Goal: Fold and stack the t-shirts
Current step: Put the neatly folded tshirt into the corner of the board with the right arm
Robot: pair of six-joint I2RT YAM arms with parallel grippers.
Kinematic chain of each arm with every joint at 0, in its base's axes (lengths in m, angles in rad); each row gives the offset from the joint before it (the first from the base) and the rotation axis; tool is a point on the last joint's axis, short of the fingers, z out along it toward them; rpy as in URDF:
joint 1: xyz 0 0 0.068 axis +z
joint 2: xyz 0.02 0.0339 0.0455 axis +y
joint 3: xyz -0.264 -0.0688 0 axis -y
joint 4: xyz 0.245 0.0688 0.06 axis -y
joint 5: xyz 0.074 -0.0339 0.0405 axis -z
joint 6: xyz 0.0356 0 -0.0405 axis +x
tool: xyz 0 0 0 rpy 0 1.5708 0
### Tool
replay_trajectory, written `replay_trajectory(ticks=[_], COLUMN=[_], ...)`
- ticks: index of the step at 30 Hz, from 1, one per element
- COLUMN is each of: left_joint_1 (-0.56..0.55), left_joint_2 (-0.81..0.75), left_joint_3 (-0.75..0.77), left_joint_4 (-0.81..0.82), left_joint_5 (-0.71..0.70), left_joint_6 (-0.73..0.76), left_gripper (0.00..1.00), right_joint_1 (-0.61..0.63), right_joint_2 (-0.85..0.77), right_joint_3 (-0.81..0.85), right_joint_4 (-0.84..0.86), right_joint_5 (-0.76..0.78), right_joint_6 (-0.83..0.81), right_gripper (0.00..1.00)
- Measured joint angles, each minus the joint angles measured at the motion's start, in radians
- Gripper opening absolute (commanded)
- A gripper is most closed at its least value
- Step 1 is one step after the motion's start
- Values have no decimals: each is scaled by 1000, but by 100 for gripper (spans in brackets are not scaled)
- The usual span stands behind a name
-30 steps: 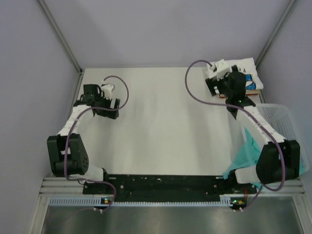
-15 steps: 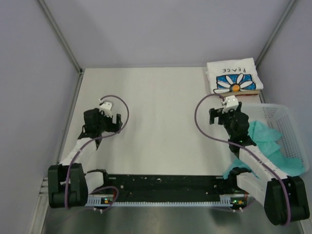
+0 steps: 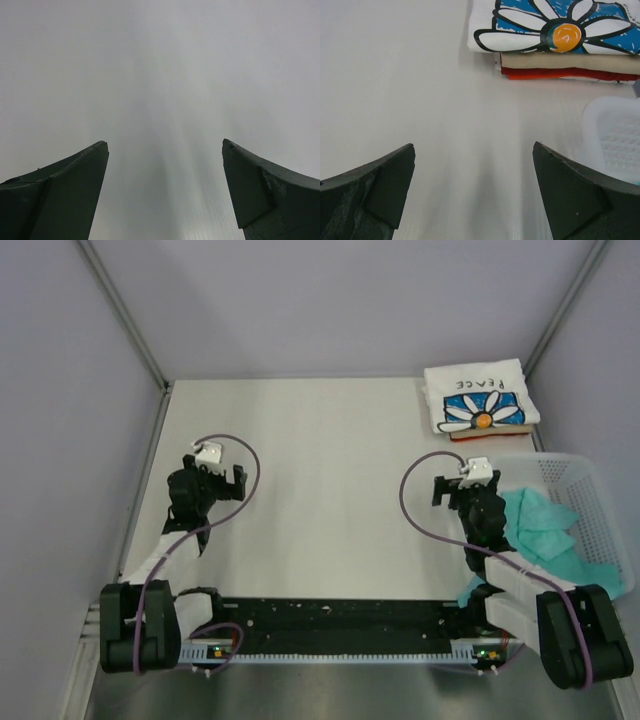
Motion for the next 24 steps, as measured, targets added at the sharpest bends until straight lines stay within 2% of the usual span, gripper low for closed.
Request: replay_trajectory(ticks=[5,24], left_joint_1=[0,0], left_joint_2=[11,32], left_joint_3=[-9,-9], left_joint_4=[20,23], left_joint_5=[-11,-19], left_joint_6=[-2,0], left_gripper=[99,99], right_joint_1=[0,0], right_joint_2=[6,30], right_joint_3=[0,1], right_joint_4=[54,54], right_joint_5=[0,-1], right_joint_6=[0,0], right_gripper=[99,99])
